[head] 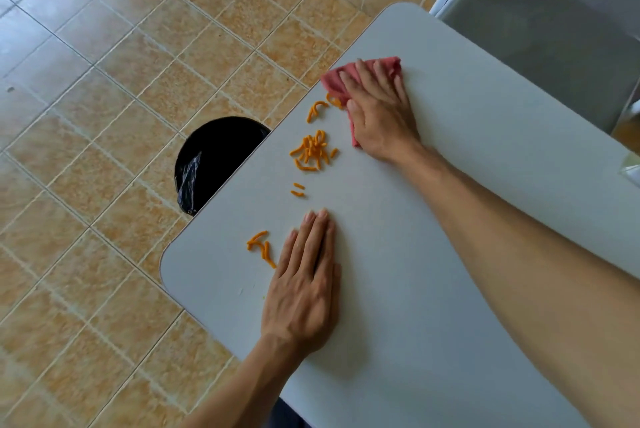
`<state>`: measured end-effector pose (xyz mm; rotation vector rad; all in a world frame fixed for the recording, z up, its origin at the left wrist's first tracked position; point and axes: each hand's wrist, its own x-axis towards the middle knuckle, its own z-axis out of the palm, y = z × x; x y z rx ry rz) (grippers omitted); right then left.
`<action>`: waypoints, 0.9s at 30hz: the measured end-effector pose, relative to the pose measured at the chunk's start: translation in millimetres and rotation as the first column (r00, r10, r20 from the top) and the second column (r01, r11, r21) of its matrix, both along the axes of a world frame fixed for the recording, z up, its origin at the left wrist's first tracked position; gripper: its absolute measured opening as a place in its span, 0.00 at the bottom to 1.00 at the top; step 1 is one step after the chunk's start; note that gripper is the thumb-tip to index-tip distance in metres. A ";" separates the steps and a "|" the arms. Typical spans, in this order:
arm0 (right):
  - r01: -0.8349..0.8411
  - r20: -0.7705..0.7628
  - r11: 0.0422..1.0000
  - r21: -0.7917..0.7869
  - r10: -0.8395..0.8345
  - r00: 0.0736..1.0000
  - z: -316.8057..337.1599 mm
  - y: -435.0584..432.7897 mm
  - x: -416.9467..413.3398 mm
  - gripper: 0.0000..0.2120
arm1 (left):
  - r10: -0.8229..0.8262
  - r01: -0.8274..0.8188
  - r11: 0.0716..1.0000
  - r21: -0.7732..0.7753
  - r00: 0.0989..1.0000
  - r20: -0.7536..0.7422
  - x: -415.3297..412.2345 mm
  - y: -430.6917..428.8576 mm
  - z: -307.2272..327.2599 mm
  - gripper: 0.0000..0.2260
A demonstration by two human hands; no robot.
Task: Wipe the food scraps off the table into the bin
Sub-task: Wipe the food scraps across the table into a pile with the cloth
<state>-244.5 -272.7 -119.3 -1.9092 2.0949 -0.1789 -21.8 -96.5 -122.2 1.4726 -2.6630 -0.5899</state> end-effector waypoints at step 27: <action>0.691 -0.004 0.683 -0.239 -0.712 0.702 -11.9 273.8 114.6 0.24 | 0.008 -0.011 0.995 -0.098 0.999 -0.040 -2.0 3.0 -6.9 0.25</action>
